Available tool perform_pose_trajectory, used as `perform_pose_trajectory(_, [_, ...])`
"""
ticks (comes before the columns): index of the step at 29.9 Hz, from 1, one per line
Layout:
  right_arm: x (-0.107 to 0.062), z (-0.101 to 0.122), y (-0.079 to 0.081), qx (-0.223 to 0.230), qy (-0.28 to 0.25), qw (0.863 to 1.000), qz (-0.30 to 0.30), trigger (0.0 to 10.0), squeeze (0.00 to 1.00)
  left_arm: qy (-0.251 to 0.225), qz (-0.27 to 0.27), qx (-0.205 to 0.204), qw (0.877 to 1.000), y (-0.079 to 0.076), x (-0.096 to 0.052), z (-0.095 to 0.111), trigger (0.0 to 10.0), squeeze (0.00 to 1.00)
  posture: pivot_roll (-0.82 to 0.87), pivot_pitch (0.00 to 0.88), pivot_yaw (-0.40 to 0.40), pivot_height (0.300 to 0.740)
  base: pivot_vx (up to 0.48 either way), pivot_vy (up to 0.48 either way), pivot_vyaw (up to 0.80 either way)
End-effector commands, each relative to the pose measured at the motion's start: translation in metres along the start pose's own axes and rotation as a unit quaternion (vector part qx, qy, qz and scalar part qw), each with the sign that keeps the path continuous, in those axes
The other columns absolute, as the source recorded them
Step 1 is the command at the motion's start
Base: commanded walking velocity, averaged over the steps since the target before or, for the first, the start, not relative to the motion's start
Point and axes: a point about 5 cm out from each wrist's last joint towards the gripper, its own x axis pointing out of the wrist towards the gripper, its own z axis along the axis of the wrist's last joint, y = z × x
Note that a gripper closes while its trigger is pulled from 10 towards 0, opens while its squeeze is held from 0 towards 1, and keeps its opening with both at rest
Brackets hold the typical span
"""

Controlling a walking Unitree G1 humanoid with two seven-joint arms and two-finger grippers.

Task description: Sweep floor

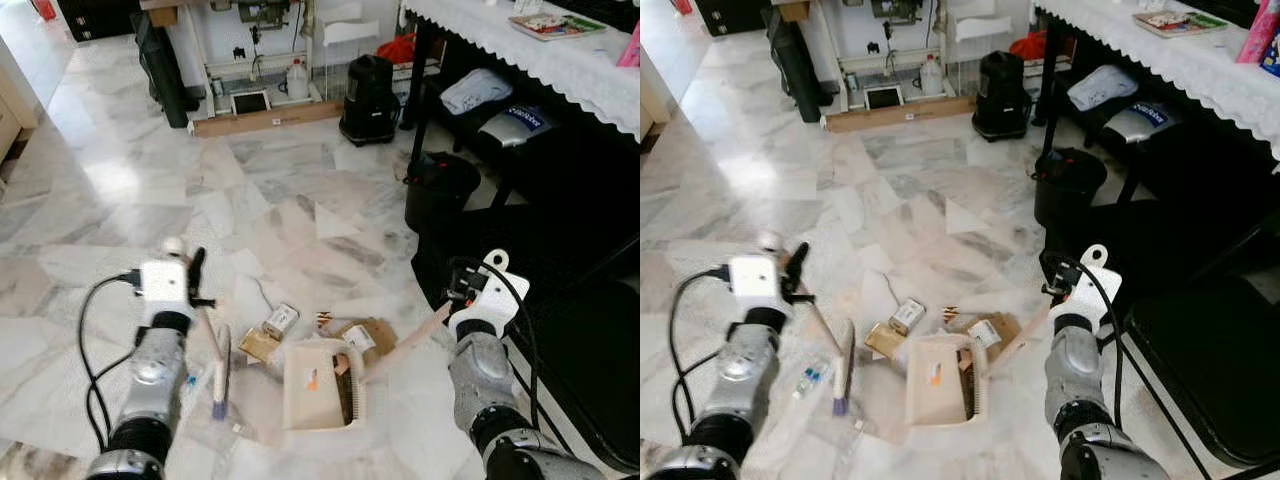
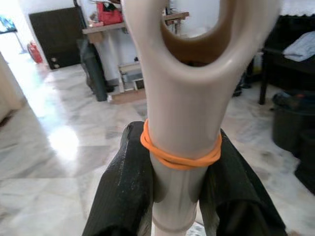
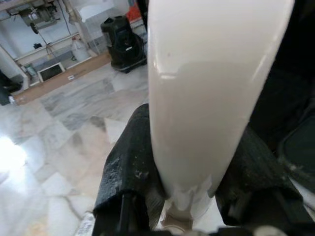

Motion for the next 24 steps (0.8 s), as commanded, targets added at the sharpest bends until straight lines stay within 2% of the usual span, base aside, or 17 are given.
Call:
perform_pose_trajectory(1, [0.006, 0.018, 0.003, -0.015, -0.044, 0.999, 0.011, 10.0, 0.00, -0.045, 0.011, 0.007, 0.999, 0.004, 0.004, 0.014, 10.0, 0.00, 0.09, 0.000, -0.046, 0.740, 0.000, 0.000, 0.00])
perform_pose_trajectory(6, [0.005, 0.019, 0.008, -0.043, -0.054, 0.997, 0.030, 10.0, 0.00, -0.045, 0.032, -0.011, 0.998, 0.006, -0.001, 0.013, 10.0, 0.00, 0.09, 0.000, -0.056, 0.740, 0.000, 0.000, 0.00])
perform_pose_trajectory(9, [0.004, 0.017, 0.005, -0.040, -0.054, 0.997, 0.025, 10.0, 0.00, -0.049, 0.028, -0.008, 0.998, 0.004, 0.000, 0.014, 10.0, 0.00, 0.08, 0.000, -0.040, 0.740, 0.000, 0.000, 0.00])
perform_pose_trajectory(15, [0.000, 0.016, 0.008, -0.029, -0.061, 0.998, 0.007, 10.0, 0.00, -0.050, 0.009, -0.007, 0.999, 0.006, 0.009, 0.021, 10.0, 0.00, 0.07, 0.000, -0.001, 0.740, 0.000, 0.000, 0.00])
perform_pose_trajectory(17, [0.000, 0.015, 0.007, -0.026, -0.060, 0.998, 0.002, 10.0, 0.00, -0.049, 0.006, -0.024, 0.998, 0.004, 0.012, 0.023, 10.0, 0.00, 0.07, 0.000, 0.000, 0.740, 0.000, 0.000, 0.00])
perform_pose_trajectory(19, [0.000, 0.014, 0.009, -0.026, -0.057, 0.998, 0.000, 10.0, 0.00, -0.053, -0.036, -0.028, 0.998, -0.009, 0.014, 0.025, 10.0, 0.00, 0.08, 0.000, -0.003, 0.740, 0.000, 0.000, 0.00])
perform_pose_trajectory(20, [0.000, 0.014, 0.009, -0.026, -0.057, 0.998, 0.000, 10.0, 0.00, -0.052, -0.038, -0.033, 0.997, -0.010, 0.014, 0.025, 10.0, 0.00, 0.08, 0.000, -0.003, 0.740, 0.000, 0.000, 0.00])
perform_pose_trajectory(24, [-0.001, 0.015, 0.014, -0.028, -0.064, 0.998, 0.006, 10.0, 0.00, -0.054, -0.058, -0.032, 0.996, -0.018, 0.013, 0.025, 10.0, 0.00, 0.07, 0.000, -0.001, 0.740, 0.000, 0.000, 0.00])
